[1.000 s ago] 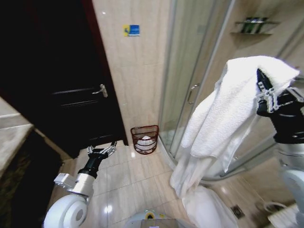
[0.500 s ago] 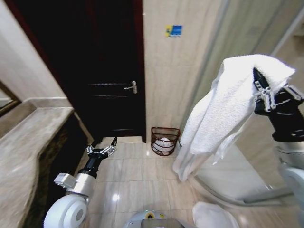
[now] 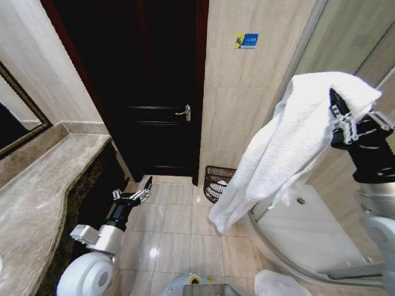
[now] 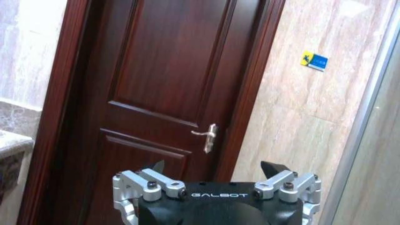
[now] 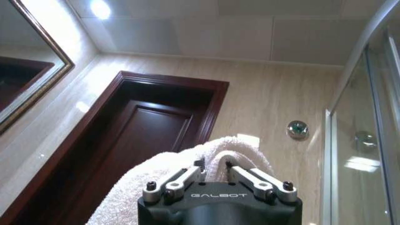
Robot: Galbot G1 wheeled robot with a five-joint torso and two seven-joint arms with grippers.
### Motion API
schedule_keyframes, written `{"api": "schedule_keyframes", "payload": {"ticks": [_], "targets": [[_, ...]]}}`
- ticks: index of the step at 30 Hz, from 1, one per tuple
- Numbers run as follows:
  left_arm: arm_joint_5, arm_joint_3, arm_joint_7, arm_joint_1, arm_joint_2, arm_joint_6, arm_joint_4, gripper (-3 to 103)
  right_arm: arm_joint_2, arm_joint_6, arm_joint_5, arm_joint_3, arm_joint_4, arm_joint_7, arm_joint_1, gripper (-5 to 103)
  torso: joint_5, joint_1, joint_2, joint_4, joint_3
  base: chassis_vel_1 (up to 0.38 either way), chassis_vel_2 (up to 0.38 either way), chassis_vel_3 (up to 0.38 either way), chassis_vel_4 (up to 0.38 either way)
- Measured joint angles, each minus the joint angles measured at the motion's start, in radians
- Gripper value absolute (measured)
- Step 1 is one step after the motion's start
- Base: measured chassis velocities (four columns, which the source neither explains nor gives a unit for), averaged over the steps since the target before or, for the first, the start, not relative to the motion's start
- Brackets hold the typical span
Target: Discard the used towel into the hamper.
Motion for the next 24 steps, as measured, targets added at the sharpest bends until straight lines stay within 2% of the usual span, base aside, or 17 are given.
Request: {"api": "schedule_keyframes", "payload": {"ticks": [11, 16, 24], "targets": [[0.000, 0.000, 0.000, 0.000, 0.000, 0.000, 0.000, 100, 0.017, 0.005, -0.001, 0.007, 0.006, -0.008, -0.011, 8, 0.0001, 0.037, 0.079, 0.0000, 0.041, 0.000, 0.000, 0.000, 0.000], [0.000, 0.000, 0.000, 0.000, 0.000, 0.000, 0.000, 100, 0.032, 0.005, -0.005, 0.004, 0.014, -0.008, -0.016, 8, 0.0001, 0.046, 0.096, -0.0004, 0.050, -0.020, -0.017, -0.015, -0.009], [0.000, 0.000, 0.000, 0.000, 0.000, 0.000, 0.000, 100, 0.049, -0.009, -0.013, -0.007, 0.028, 0.002, -0.019, 8, -0.0001, 0.048, 0.099, -0.0001, 0.051, 0.000, 0.000, 0.000, 0.000]]}}
